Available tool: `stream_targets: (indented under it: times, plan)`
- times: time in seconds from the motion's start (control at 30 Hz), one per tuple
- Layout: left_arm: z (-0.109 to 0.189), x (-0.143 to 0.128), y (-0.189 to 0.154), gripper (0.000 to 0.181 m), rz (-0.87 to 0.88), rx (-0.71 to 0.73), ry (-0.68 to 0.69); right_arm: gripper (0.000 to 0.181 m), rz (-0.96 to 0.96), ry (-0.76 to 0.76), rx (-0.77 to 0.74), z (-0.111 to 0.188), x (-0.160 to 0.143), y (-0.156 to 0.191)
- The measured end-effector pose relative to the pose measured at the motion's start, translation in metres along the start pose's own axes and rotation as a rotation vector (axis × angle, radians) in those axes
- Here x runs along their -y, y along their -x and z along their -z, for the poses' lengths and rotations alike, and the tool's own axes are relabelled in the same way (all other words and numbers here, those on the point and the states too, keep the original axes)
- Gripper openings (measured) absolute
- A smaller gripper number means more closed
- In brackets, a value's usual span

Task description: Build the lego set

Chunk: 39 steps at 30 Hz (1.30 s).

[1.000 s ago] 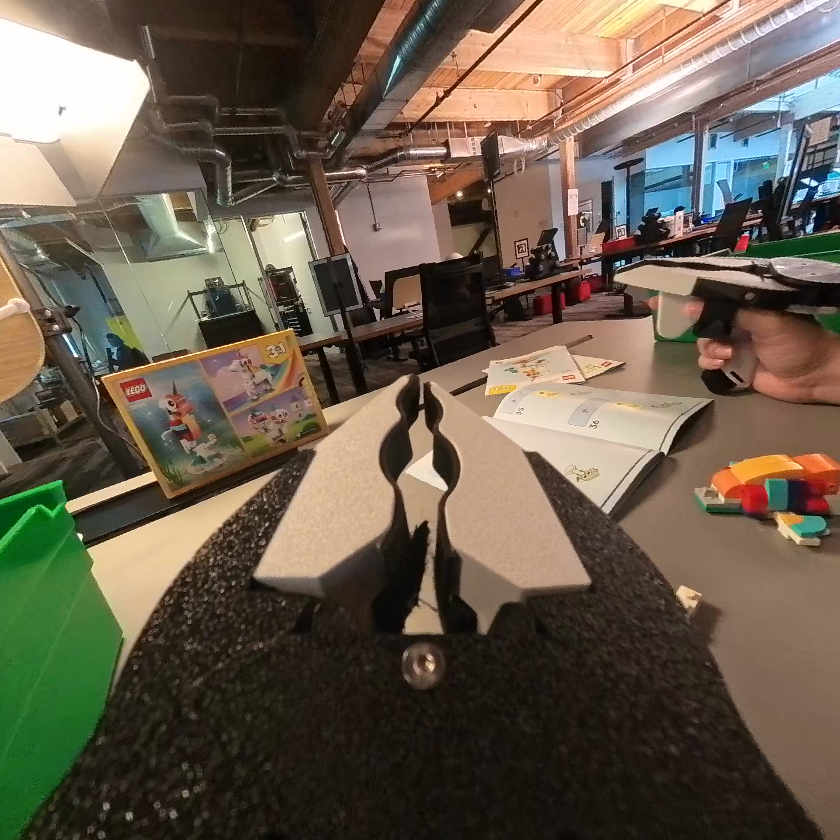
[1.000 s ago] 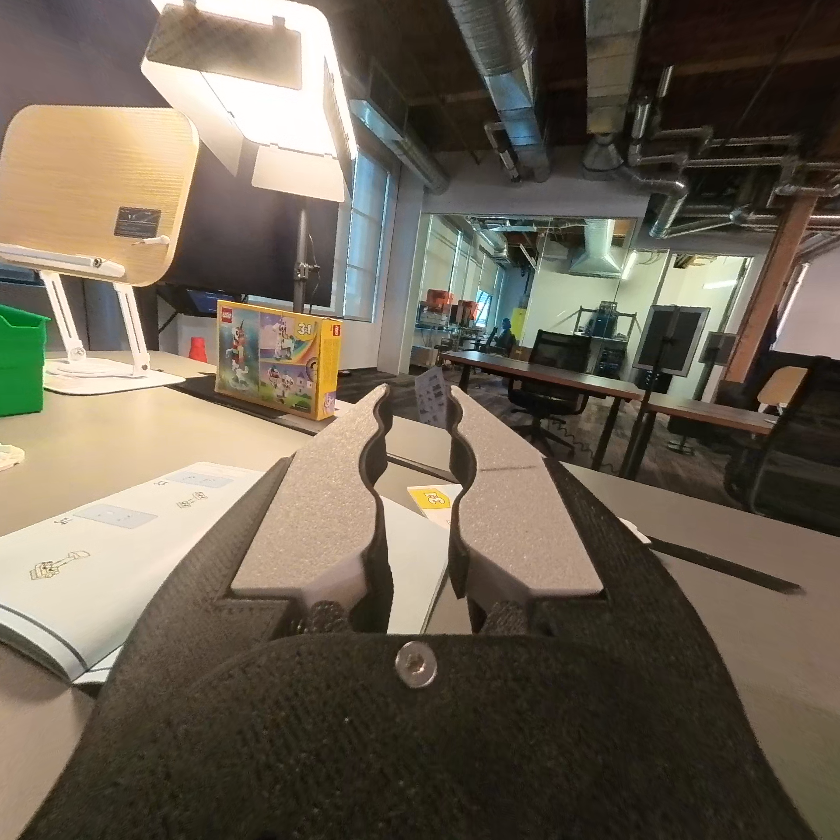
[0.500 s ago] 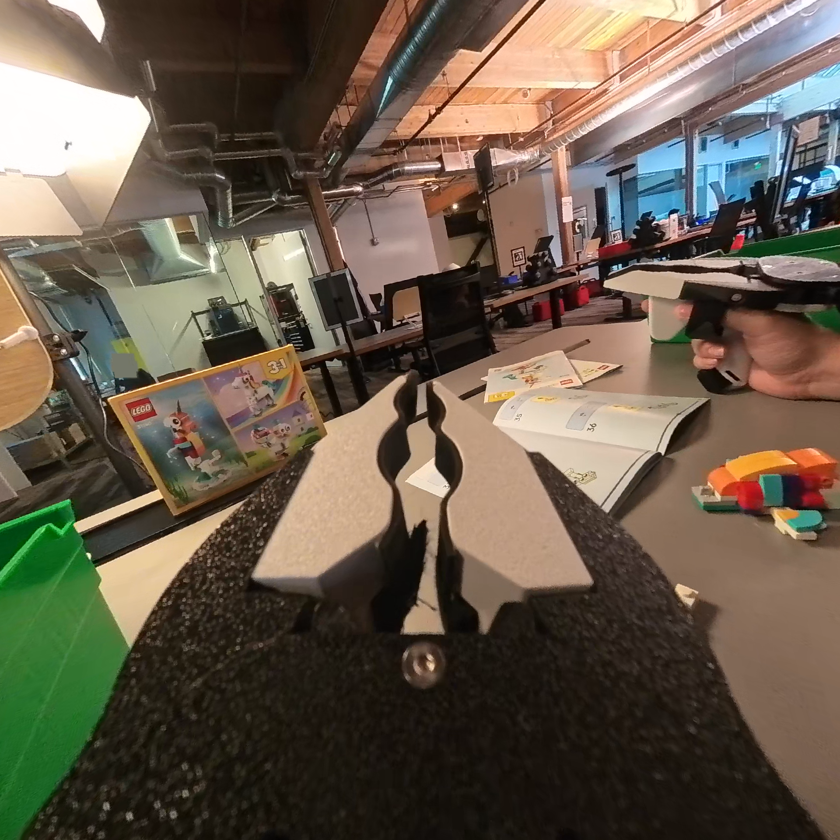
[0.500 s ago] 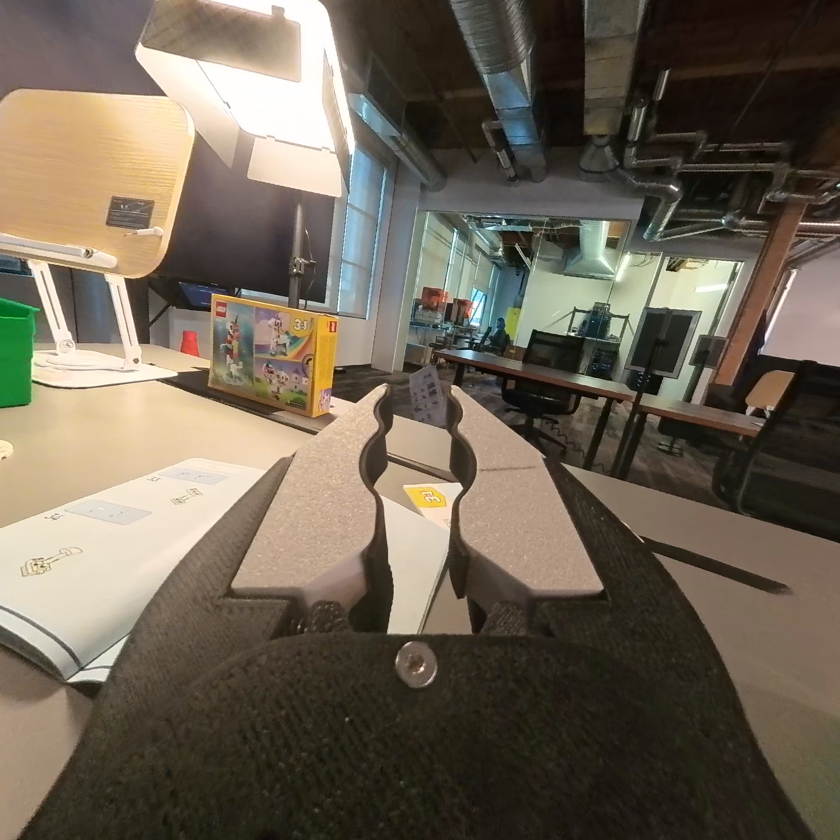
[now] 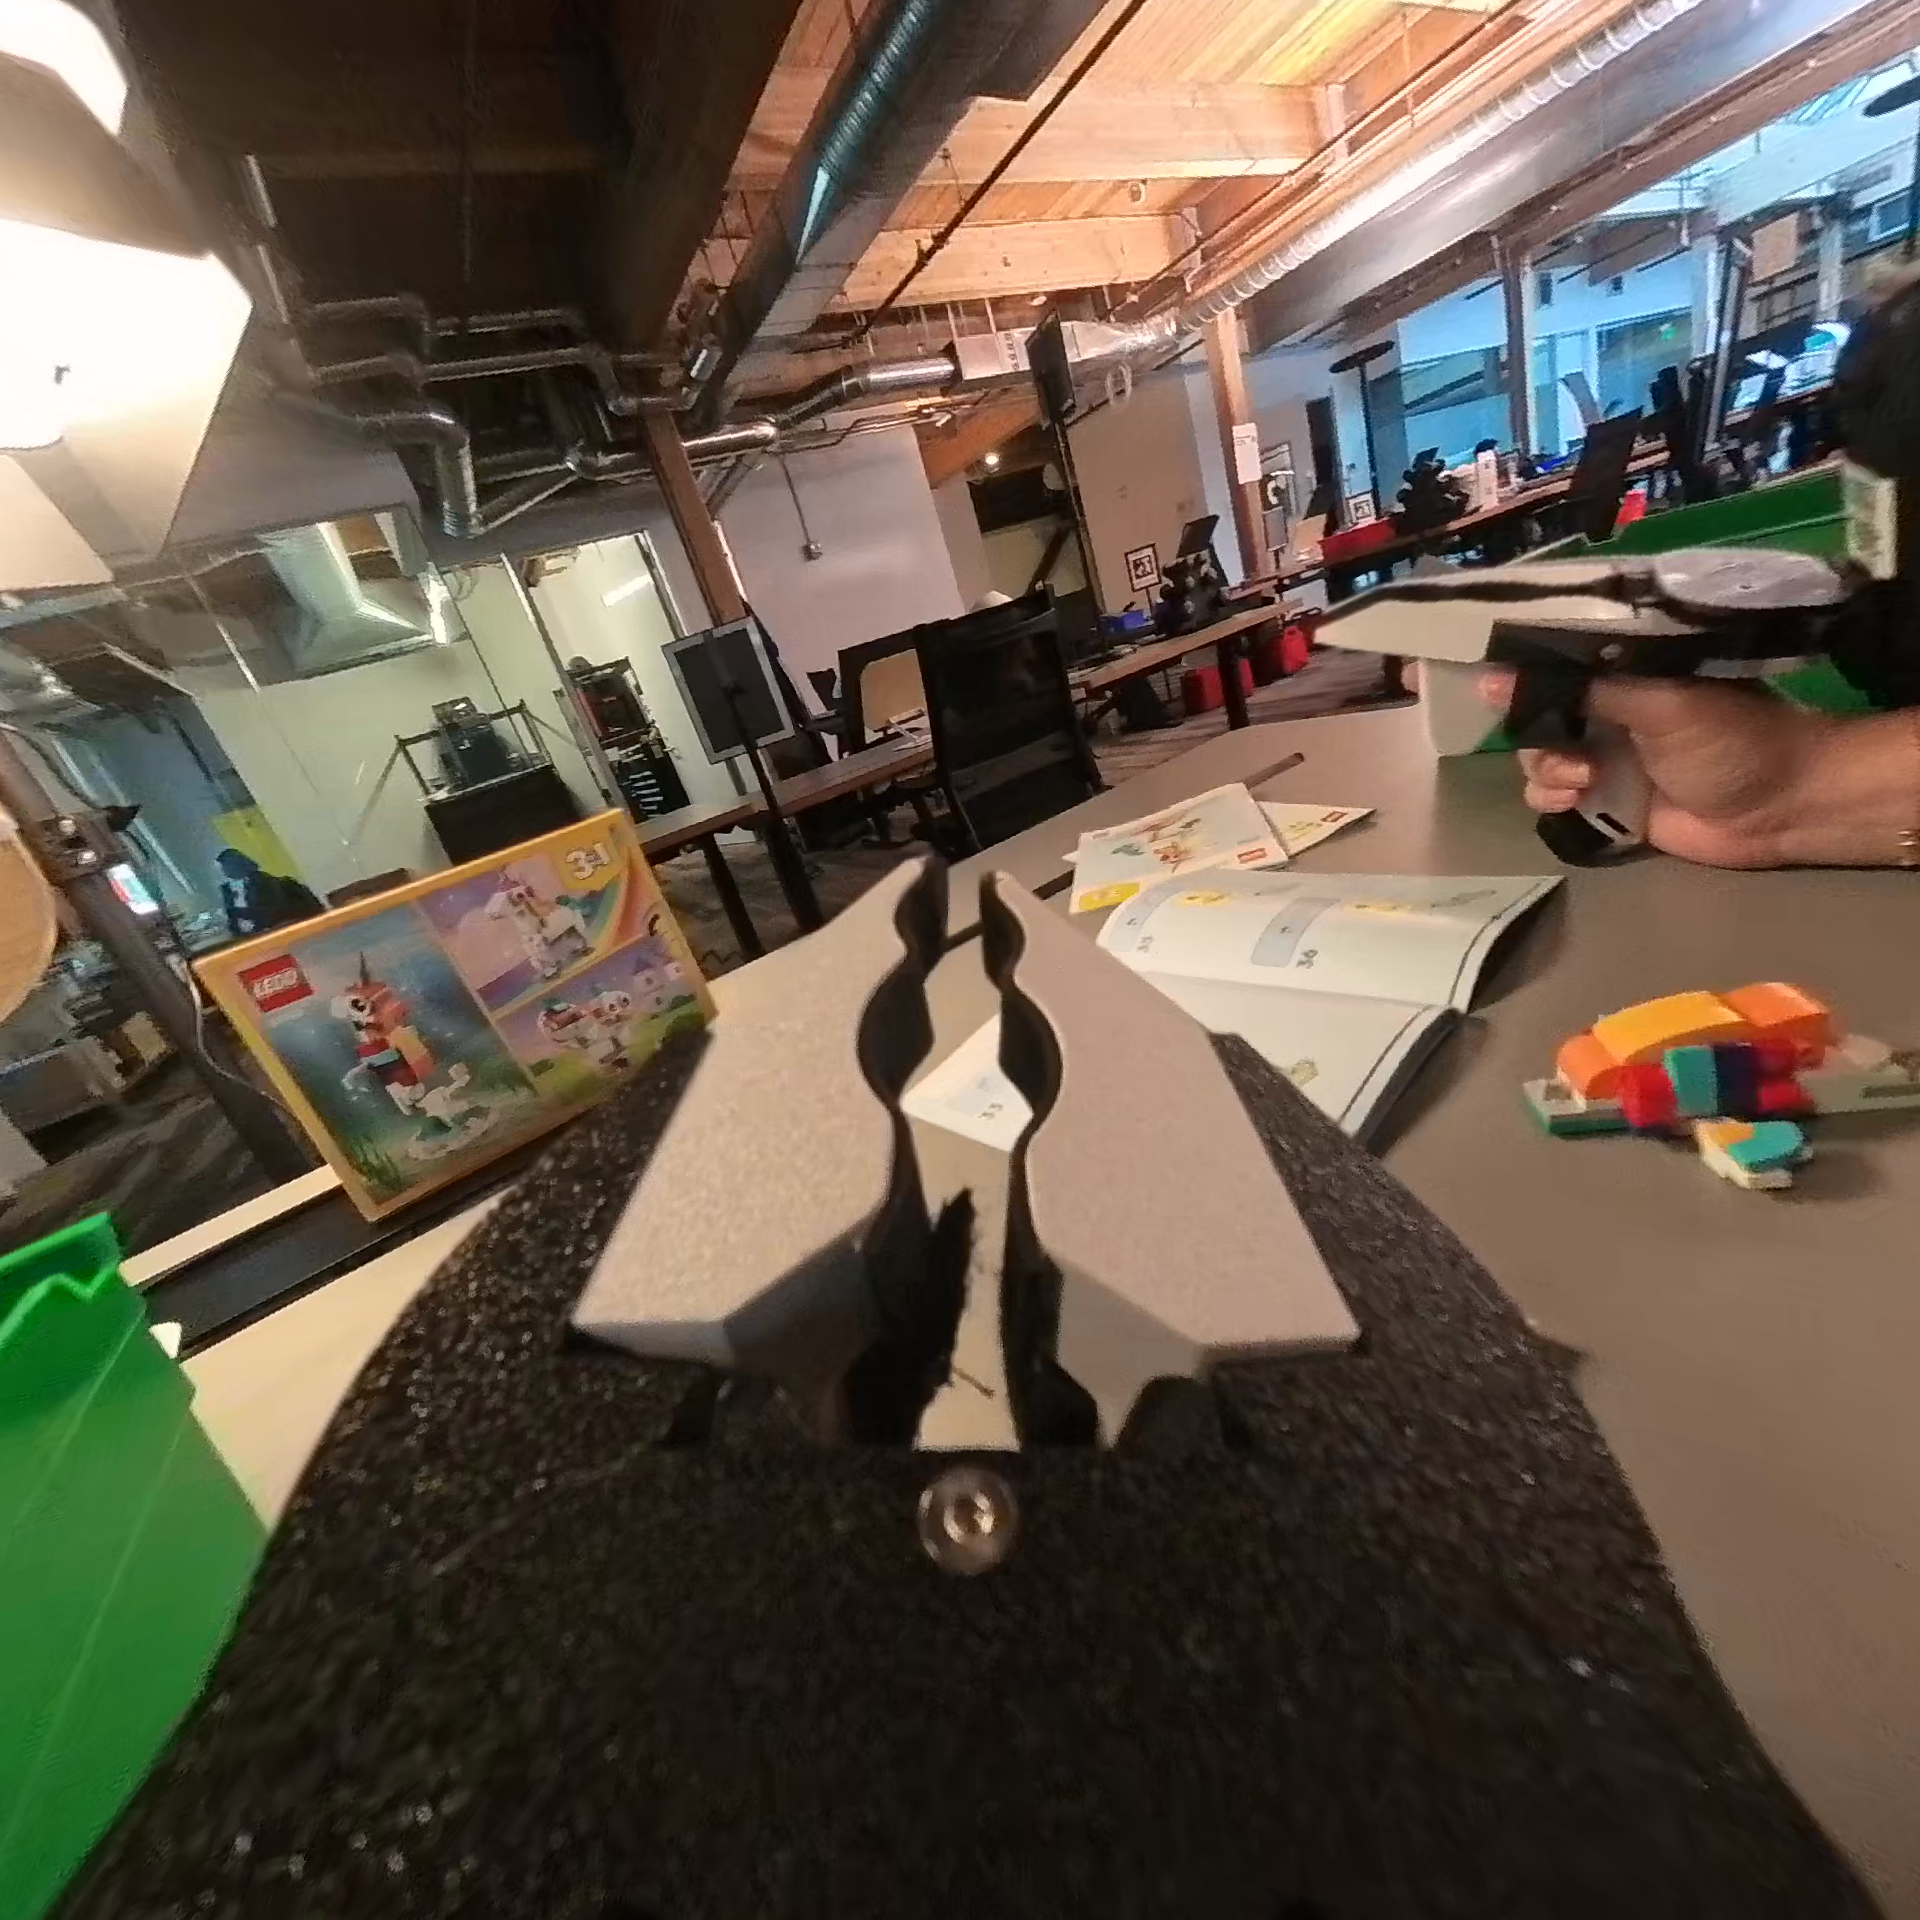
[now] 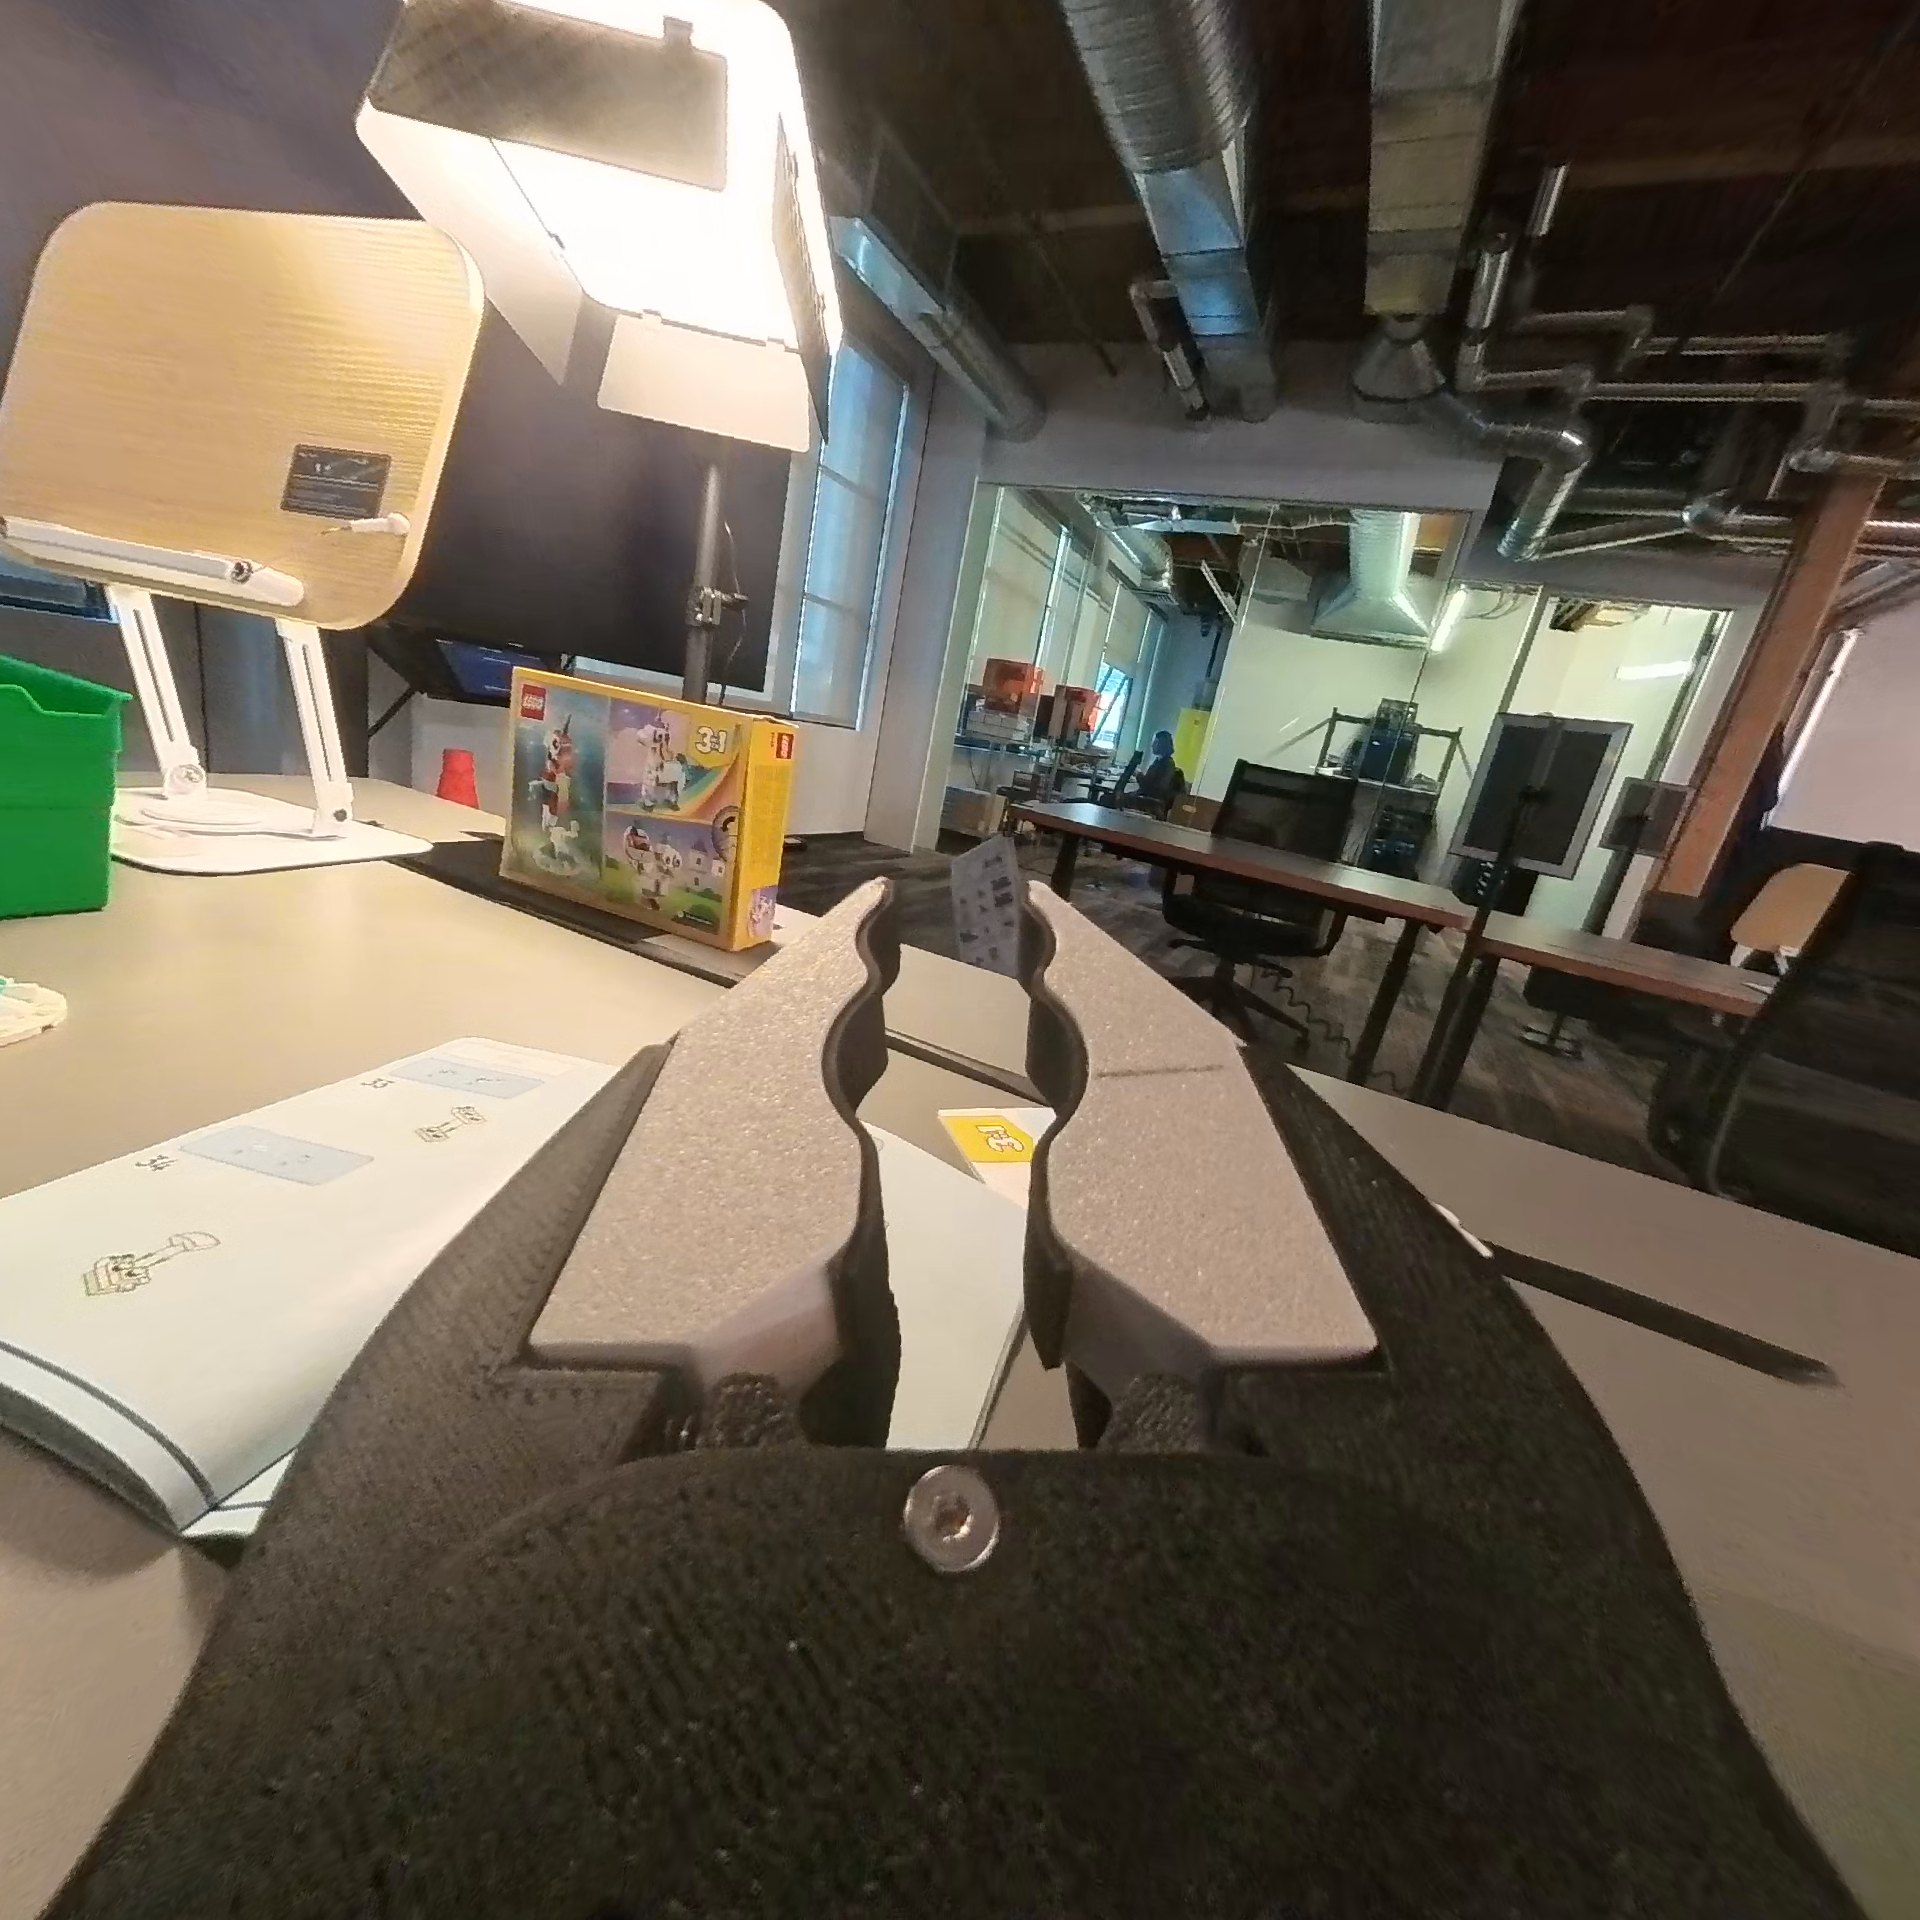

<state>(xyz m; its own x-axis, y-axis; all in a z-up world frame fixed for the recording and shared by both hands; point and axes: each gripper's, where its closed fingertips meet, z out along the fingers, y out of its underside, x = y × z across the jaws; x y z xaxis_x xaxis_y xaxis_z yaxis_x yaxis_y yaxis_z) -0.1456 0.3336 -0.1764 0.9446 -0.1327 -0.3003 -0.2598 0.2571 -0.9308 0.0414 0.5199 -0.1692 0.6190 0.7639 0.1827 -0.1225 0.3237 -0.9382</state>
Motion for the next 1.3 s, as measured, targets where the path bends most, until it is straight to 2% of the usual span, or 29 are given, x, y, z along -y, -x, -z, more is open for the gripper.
stream_targets:
  times: [0.13, 0.3, 0.4, 0.5, 0.6, 0.67, 0.73, 0.83, 0.97, 1.1, 1.3]
  plan:
    - [0.005, 0.023, -0.011, 0.000, -0.024, -0.053, -0.050, 0.019, -0.017, -0.003, -0.003, 0.000, 0.000, -0.001]
    - [0.028, 0.075, -0.005, 0.000, -0.135, 0.042, -0.110, 0.019, -0.031, -0.005, -0.012, 0.001, 0.000, -0.004]
    - [0.066, 0.100, 0.010, 0.000, -0.179, 0.194, -0.129, 0.019, -0.035, -0.005, -0.016, 0.001, 0.000, -0.005]
    - [0.126, 0.103, 0.033, 0.000, -0.295, 0.413, -0.075, 0.019, -0.031, -0.004, -0.021, 0.001, 0.000, -0.006]
    - [0.178, 0.092, 0.062, 0.000, -0.298, 0.567, 0.063, 0.019, -0.031, -0.002, -0.025, 0.000, 0.000, -0.007]
    - [0.193, 0.079, 0.085, 0.002, -0.301, 0.582, 0.219, 0.019, -0.026, 0.000, -0.026, 0.000, -0.001, -0.006]
    - [0.193, 0.063, 0.113, 0.004, -0.274, 0.540, 0.398, 0.019, -0.015, 0.002, -0.024, 0.000, -0.001, -0.005]
    - [0.173, 0.040, 0.145, 0.013, -0.193, 0.381, 0.616, 0.019, 0.000, 0.004, -0.018, -0.001, -0.001, -0.003]
    - [0.149, 0.007, 0.186, 0.016, -0.076, 0.201, 0.780, 0.019, -0.005, 0.004, -0.024, 0.000, -0.001, -0.005]
    - [0.146, -0.027, 0.204, 0.023, 0.085, 0.085, 0.928, 0.019, -0.022, 0.002, -0.038, 0.000, -0.001, -0.009]
    - [0.168, -0.071, 0.203, 0.024, 0.083, -0.027, 1.155, 0.019, -0.004, 0.010, -0.053, -0.002, -0.002, -0.011]
